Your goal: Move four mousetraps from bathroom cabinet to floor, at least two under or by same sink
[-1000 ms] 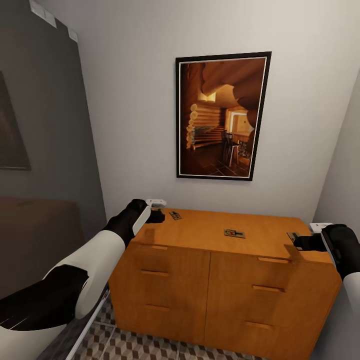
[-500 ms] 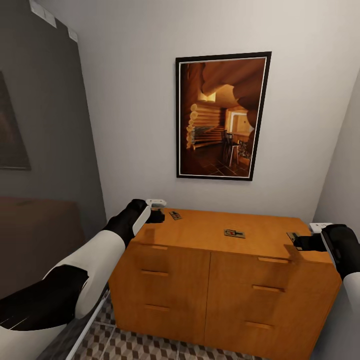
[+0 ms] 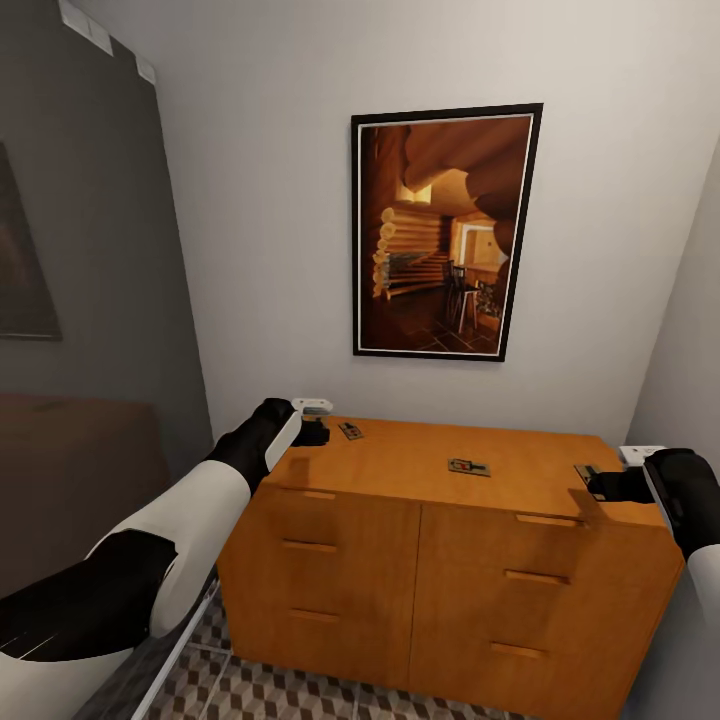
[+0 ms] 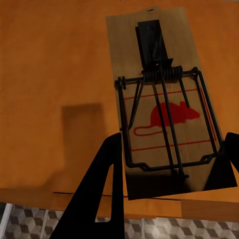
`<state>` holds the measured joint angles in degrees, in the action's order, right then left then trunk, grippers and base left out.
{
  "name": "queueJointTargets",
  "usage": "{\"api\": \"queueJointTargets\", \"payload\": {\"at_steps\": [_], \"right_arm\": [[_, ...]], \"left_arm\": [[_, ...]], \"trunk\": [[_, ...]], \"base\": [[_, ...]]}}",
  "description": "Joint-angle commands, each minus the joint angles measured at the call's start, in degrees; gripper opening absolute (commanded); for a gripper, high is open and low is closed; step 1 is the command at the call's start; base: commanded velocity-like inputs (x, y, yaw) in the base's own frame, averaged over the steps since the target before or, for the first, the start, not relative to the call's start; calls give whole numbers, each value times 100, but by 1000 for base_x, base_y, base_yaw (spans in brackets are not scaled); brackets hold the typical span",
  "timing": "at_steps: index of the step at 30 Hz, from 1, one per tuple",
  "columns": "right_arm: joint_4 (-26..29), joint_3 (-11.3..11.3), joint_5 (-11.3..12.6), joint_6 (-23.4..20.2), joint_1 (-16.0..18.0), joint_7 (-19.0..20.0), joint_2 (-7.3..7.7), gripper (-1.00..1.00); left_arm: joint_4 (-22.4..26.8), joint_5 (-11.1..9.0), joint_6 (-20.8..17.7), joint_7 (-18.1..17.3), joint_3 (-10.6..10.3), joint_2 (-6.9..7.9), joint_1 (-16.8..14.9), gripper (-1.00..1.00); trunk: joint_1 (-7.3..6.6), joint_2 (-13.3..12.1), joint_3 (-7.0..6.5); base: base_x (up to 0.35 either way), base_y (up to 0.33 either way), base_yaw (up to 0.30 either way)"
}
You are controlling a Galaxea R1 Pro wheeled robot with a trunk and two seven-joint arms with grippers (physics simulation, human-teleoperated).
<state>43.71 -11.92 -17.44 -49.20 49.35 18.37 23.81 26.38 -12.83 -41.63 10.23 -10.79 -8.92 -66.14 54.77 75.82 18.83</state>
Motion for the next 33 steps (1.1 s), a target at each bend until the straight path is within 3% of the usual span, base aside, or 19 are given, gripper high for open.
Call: {"api": "queueJointTargets", "payload": {"at_steps": [1, 33], "right_arm": [[6, -12, -49, -19, 4, 35, -4, -100], [6, -16, -43, -16, 5, 30, -8, -100]], "left_arm": [[7, -53, -21, 44, -37, 4, -4, -100], [7, -52, -21, 49, -37, -4, -4, -100]], "trunk": [[0, 4, 8], [0, 4, 8]], "base": [[0, 0, 0], [0, 0, 0]]}}
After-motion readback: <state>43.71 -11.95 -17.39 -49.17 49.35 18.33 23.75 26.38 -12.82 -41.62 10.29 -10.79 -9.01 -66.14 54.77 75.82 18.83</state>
